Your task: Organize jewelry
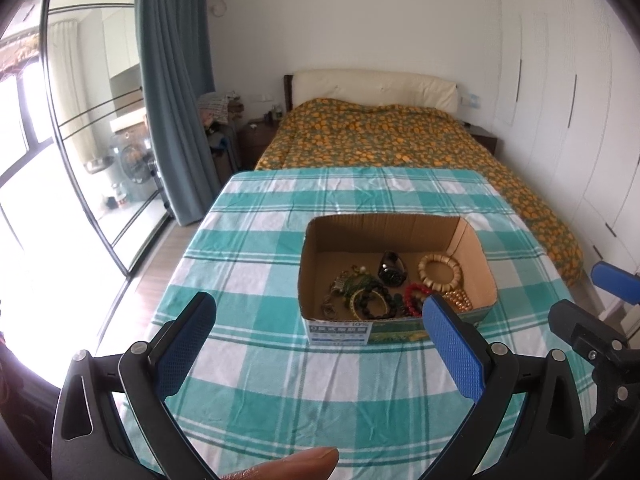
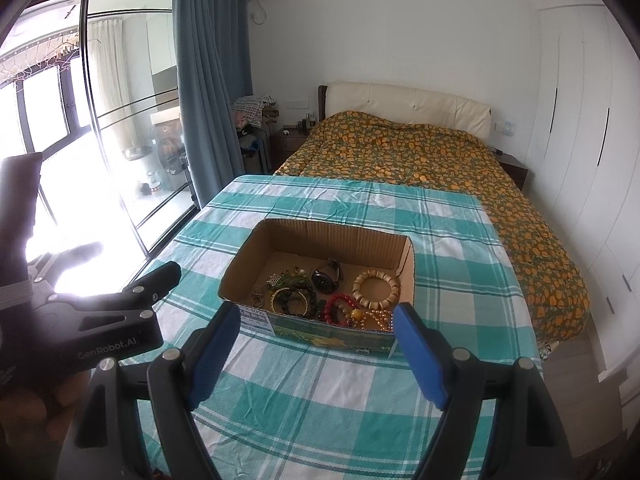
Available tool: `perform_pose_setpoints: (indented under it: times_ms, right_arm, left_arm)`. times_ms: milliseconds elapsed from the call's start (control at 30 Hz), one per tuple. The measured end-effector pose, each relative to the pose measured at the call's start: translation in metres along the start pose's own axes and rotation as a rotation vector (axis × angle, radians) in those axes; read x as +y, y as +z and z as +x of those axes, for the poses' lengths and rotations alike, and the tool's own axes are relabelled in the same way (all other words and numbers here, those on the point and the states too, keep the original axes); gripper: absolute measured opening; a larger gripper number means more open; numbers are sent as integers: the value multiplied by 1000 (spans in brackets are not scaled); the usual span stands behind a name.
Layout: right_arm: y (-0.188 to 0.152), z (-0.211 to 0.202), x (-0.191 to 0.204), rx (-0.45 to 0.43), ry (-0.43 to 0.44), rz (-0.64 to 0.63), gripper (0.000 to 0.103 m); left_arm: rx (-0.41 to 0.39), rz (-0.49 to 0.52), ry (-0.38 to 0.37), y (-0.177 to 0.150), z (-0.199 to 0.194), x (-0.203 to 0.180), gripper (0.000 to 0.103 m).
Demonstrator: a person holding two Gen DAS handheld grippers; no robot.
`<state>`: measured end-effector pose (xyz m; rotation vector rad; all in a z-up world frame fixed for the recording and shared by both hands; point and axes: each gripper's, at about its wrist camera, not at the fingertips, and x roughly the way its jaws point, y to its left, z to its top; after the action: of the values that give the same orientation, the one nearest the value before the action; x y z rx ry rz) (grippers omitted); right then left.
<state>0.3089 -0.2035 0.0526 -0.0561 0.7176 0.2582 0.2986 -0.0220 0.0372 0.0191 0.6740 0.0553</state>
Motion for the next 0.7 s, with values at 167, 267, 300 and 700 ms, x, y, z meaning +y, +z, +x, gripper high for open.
perform_pose_setpoints:
  times_ms: [167,267,300,700]
  right_arm:
    - [-1,-1,-1,0,-3,3,80]
    - [0,-3,-2,-4,-2,6,80]
    - [0,-4,-2,-5,-3,6,80]
    - [1,-4,-2,0,-4,11,80]
  left_arm:
    - [5,1,-1,-1,-2,1,103]
    - [10,3,-1,-2,-2,0,103]
    - [11,3,-2,-2,-2,0,103]
    - [17,-2,0,-2,-4,3,103]
